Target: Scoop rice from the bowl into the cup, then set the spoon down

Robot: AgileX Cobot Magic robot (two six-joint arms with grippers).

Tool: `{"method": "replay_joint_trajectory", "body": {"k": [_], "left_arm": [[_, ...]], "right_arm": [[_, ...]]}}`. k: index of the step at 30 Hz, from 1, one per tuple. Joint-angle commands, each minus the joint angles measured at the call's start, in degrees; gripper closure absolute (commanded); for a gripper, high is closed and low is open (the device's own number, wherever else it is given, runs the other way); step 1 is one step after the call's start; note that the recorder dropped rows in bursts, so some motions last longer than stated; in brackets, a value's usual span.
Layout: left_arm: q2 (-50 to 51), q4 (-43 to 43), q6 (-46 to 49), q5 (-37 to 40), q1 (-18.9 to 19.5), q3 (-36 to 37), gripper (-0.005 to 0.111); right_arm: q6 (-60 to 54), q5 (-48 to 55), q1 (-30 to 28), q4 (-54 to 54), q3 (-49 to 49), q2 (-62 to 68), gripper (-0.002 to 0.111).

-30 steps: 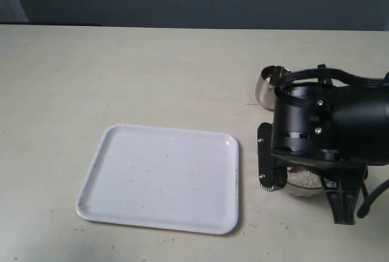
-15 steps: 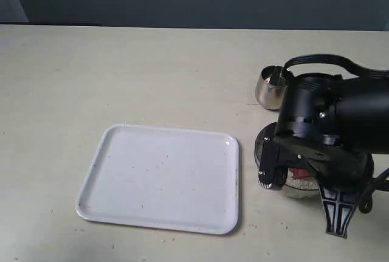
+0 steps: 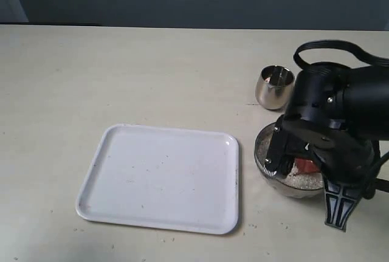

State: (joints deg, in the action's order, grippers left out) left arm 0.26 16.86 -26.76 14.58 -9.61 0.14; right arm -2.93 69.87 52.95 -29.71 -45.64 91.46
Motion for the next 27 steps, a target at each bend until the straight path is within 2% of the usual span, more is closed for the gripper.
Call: {"method": "replay_joint_trajectory", "body": {"k": [1,10,27], "left_arm": [[-0.26,0.33,-0.09,-0.72,-0.41,-0.14,0.106],[-0.26,0.33,-0.09,-0.72,-0.41,-0.14,0.106],[-0.26,0.33,-0.09,-0.72,-0.41,-0.14,0.106]], "right_arm": [[1.90,0.09,-0.96,0.70,-0.99,-0.60,0.109],[5.11,0.09,-4.37,4.52,-0.99,-3.15,0.109],[6.22,-5.54,-4.94,12.05,-0.99,-5.43,0.109]]}}
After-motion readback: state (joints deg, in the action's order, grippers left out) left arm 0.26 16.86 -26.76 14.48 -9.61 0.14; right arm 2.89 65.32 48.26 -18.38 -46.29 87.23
